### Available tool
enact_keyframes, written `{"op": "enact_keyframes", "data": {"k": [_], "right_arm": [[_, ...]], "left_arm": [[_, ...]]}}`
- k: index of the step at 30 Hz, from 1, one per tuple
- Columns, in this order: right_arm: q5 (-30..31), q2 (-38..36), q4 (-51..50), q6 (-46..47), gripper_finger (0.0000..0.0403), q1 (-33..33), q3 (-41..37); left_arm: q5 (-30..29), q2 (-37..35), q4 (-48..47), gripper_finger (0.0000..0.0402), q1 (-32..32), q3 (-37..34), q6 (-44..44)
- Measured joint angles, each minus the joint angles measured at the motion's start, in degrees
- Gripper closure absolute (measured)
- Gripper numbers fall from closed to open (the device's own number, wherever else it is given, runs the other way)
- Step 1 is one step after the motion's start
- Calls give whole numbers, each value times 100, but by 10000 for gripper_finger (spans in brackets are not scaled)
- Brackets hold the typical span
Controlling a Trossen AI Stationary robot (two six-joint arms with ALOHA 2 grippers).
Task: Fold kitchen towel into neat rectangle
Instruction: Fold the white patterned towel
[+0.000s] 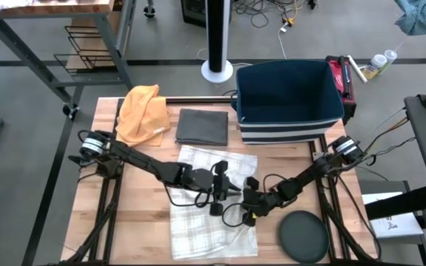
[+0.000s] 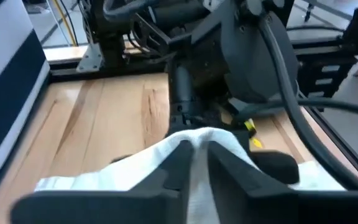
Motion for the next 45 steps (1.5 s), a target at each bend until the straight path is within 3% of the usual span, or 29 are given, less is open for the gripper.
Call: {"op": "enact_keyframes", "data": {"k": [3,7,12,17,19,24,29,35,39,43,45], "right_arm": [[-45,-55,-40,0,403,-2,-2],[-373,-340,-434,122,403,6,-11],[-594,-935,-1380,331,403,90,-33],[-667,-1626,-2484,626,403,129,-30],[-763,-1904,-3066,833,403,133,-28],[-834,-2635,-4005,1347,403,164,-26],[-425,-3026,-3569,1376,403,216,-10],[-397,-2877,-3344,1554,403,237,-4],[-408,-2356,-2638,1708,403,342,-2],[-454,-1554,-1300,1404,403,467,133],[-440,-1106,-1125,1124,403,504,392]], "left_arm": [[-115,-270,-487,294,-36,-2,-15],[-571,-748,-1841,231,-111,-105,-359],[-1065,-1282,-2500,177,-237,-980,-1293],[-1090,-1343,-1676,165,-240,-2428,-2633],[-1103,-1204,-894,168,-238,-2893,-3003],[-1158,-845,247,170,-266,-3533,-3442],[-1418,-816,-219,165,-320,-3567,-3632],[-1932,-1161,-1480,168,-374,-3613,-4070],[-2001,-1568,-2185,165,-493,-3686,-4454],[-2020,-2076,-2743,158,-684,-3887,-4871],[-2035,-2315,-2825,155,-809,-4063,-5052]]}}
